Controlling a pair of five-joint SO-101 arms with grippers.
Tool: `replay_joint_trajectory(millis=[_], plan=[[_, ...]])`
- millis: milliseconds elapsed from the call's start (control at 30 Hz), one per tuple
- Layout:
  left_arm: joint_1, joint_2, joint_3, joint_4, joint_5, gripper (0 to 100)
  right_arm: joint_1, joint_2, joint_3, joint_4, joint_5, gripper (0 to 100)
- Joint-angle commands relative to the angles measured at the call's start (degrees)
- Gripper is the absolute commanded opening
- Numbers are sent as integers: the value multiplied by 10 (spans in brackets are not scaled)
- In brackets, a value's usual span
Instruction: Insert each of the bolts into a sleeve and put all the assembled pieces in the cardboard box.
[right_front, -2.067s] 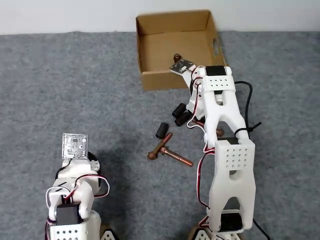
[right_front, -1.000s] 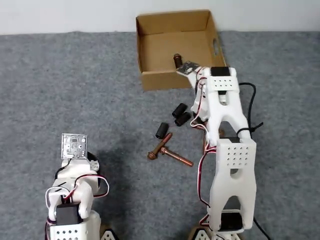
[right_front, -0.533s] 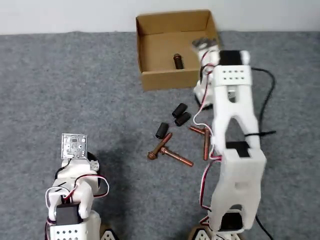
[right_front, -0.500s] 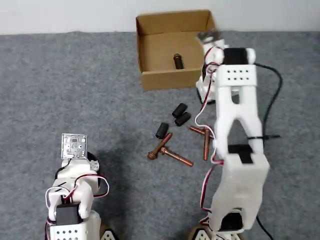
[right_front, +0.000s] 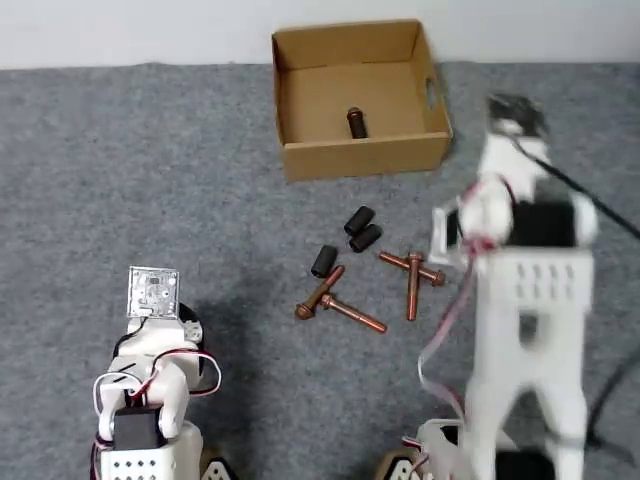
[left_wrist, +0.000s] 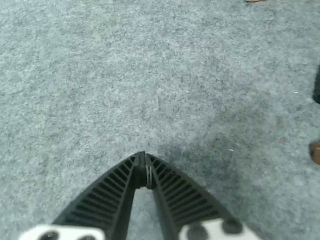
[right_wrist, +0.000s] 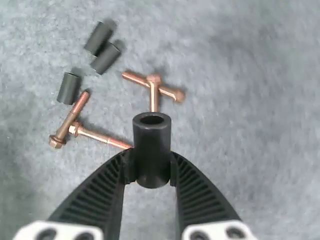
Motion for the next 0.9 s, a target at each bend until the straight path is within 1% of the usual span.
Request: replay_joint_trajectory(millis=[0, 67, 167, 333, 433, 533, 567, 700, 800, 867], plan=[[5, -1, -3, 3, -5, 8, 43, -153, 120, -66, -58, 8], [12, -1, -3, 1, -5, 8, 65, -226, 207, -104, -74, 8], [36, -1, -3, 2, -5, 8, 82, -341, 327, -143, -73, 8], [43, -4, -3, -2, -5, 8, 98, -545, 468, -196, -71, 8], [41, -4, -4, -22, -5, 8, 102, -662, 542, -189, -71, 8], [53, -4, -17, -29, -4, 8, 104, -758, 589, -139, -56, 8], [63, -4, -29, -29, -4, 8, 115, -773, 595, -128, -53, 8], [112, 0, -89, -25, -4, 7, 167, -745, 585, -126, -55, 8], [137, 18, -134, -25, -4, 6, 176, -753, 585, -123, -55, 8], [147, 71, -169, -25, -2, 6, 175, -763, 585, -123, -55, 8]])
